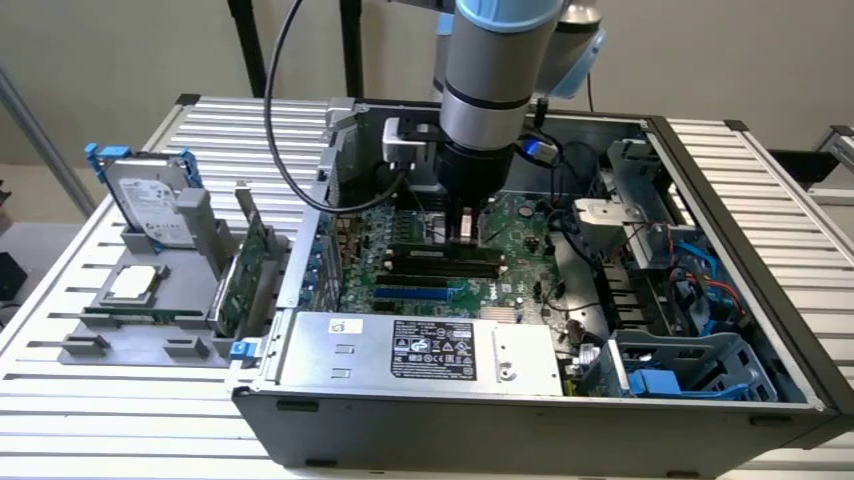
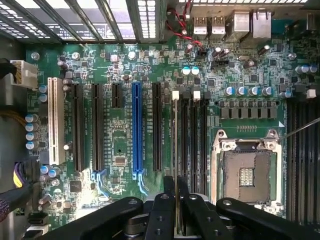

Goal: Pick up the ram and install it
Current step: 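Insert the ram into the slot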

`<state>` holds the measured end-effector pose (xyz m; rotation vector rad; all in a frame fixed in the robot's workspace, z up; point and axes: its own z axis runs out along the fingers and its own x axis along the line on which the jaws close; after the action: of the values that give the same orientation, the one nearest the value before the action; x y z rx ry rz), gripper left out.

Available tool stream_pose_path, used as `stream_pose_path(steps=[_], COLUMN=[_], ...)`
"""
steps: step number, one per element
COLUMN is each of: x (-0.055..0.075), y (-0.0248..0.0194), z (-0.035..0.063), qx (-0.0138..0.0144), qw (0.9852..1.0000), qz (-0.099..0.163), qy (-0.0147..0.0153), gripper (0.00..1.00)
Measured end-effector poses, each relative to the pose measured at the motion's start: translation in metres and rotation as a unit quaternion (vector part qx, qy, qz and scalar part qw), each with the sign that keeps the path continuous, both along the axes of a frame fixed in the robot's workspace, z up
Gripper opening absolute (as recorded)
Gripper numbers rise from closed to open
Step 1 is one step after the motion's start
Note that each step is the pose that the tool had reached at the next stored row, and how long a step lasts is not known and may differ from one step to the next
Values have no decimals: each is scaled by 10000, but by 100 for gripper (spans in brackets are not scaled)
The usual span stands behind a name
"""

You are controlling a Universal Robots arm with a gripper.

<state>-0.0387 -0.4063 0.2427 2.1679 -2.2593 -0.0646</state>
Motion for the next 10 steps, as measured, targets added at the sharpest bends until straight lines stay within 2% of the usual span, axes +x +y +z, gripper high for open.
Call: stream_pose_path(steps=[2,4,10], x=[2,2,1], y=[12,38,75], z=[-19,-33,-87], qx=[-45,-73,-105], qw=[10000,10000,9999], qz=[1,1,0], qy=[0,0,-19], gripper=[0,0,0])
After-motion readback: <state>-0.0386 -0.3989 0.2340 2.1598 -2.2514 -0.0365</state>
